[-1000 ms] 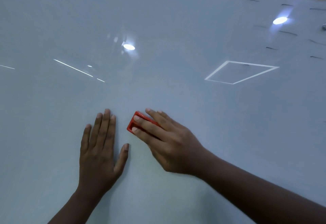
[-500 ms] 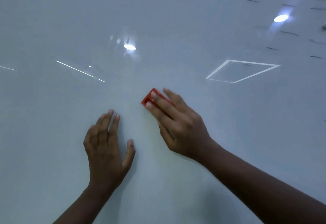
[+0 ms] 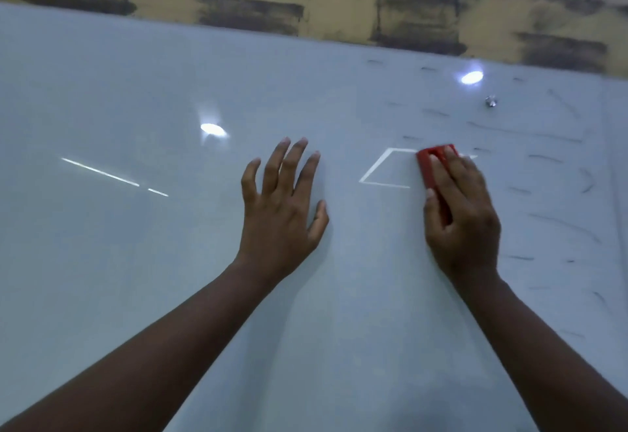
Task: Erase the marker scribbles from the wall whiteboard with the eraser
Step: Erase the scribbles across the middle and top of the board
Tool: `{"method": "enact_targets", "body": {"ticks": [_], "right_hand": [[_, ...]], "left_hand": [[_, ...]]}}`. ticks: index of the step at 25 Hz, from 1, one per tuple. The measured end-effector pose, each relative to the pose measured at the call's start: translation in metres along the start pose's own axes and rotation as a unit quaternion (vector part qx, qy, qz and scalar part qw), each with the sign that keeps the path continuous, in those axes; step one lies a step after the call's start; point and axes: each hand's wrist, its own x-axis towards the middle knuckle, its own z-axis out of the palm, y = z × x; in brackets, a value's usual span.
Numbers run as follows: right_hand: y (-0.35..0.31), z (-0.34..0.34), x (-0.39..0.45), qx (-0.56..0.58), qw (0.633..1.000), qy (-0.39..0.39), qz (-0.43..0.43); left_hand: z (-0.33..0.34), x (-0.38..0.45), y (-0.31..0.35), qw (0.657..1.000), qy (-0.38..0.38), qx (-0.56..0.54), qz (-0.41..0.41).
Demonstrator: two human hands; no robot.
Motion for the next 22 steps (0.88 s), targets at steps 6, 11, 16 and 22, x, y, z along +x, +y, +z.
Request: {"method": "enact_targets", "body": {"ticks": [6,11,16,22], "right_hand": [[0.062,-0.022,-0.005,-0.045,0.987,0.054,0.147],[0.059,-0.01,0.014,-0.017,0.97,0.084,0.228],[-0.001,0.021,0.047,0.007,0.992,0.038,0.122],[-0.058,0.051,0.065,0.011,0.995,-0.055,-0.079]], "left_hand": [[0.015,0.052,0.02,1.0,-0.006,0.005,-0.002],[0.031,0.05,0.02,1.0,0.005,0.001,0.006],[0.034,0.051,0.019,1.0,-0.009,0.001,0.0],[0.033,0.052,0.019,1.0,-0.013,0.0,0.0]]}}
